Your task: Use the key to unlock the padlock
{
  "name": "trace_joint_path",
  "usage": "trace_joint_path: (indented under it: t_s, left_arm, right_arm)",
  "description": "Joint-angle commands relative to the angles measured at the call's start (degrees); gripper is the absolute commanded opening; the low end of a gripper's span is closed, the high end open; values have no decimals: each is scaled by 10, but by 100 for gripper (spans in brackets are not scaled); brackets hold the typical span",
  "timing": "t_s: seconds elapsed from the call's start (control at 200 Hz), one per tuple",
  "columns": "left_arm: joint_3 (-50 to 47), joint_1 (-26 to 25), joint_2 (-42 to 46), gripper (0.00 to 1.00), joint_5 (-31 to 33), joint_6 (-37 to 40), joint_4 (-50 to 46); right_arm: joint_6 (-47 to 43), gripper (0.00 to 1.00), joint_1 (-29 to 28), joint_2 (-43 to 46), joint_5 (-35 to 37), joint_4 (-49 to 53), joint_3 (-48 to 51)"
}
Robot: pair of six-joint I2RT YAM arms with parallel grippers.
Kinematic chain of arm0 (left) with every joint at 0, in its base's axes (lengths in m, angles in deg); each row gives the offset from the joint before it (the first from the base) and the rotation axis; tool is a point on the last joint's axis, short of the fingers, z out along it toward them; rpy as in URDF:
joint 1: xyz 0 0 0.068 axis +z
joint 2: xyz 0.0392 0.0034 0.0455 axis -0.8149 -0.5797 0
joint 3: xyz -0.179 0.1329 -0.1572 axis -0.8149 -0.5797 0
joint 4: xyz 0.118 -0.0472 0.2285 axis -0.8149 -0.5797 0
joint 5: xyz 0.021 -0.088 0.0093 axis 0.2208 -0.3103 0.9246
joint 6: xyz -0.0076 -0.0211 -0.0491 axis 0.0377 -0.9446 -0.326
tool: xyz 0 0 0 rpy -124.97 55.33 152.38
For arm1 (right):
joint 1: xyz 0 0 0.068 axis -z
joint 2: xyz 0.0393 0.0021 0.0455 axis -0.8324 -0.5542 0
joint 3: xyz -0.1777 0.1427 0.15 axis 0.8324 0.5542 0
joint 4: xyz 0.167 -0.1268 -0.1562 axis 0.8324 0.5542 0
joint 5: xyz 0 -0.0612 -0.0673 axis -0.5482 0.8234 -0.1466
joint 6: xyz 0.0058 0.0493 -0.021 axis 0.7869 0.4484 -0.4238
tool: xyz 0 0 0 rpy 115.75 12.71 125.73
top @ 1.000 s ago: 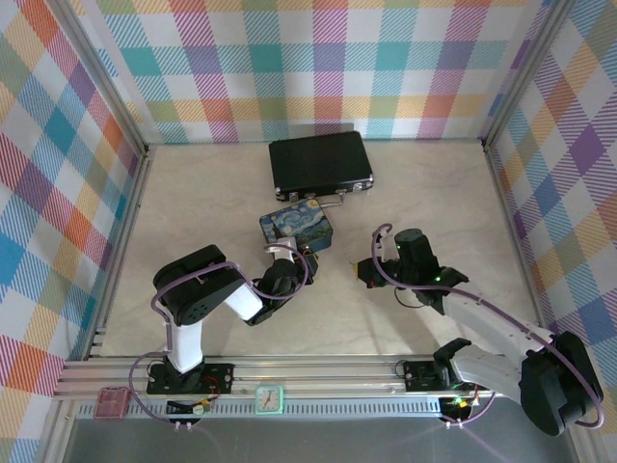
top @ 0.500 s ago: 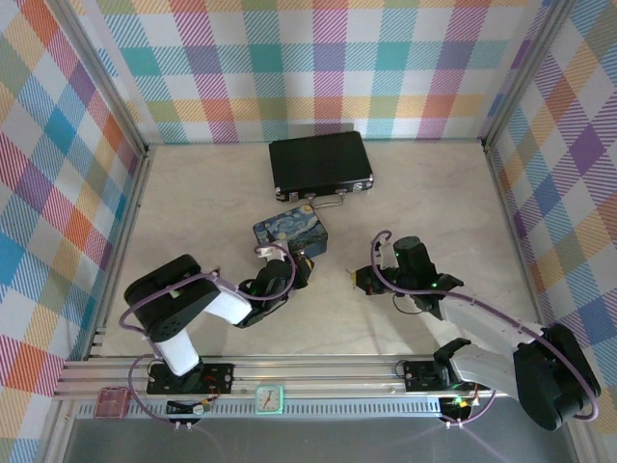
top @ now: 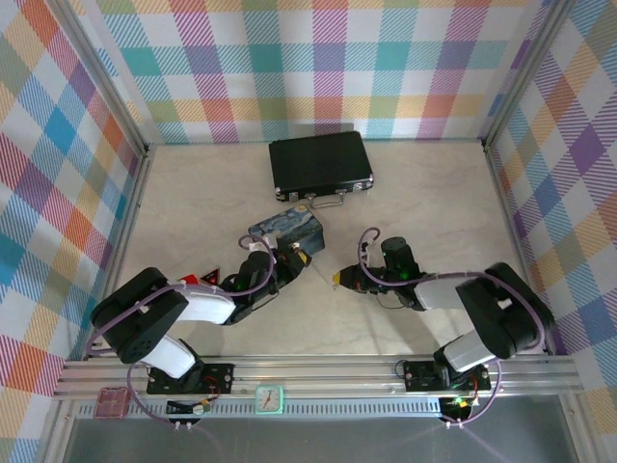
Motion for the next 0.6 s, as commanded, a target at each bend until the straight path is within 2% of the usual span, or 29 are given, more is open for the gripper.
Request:
trace_joint_path:
  t_s: [0.0,0.38,0.595]
  left_arm:
    - [-14,16,-27,0,-52,-25,111]
    - [-42,48,-91,0,-107,-85,274]
    - [-53,54,-72,0,-98,-87,269]
  right_arm:
    - [40,0,-4,-36,-50,-106,-26]
    - [64,0,-5,-108,-76,-178,-41]
    - [86,0,-5,-108,-84,-209,-31]
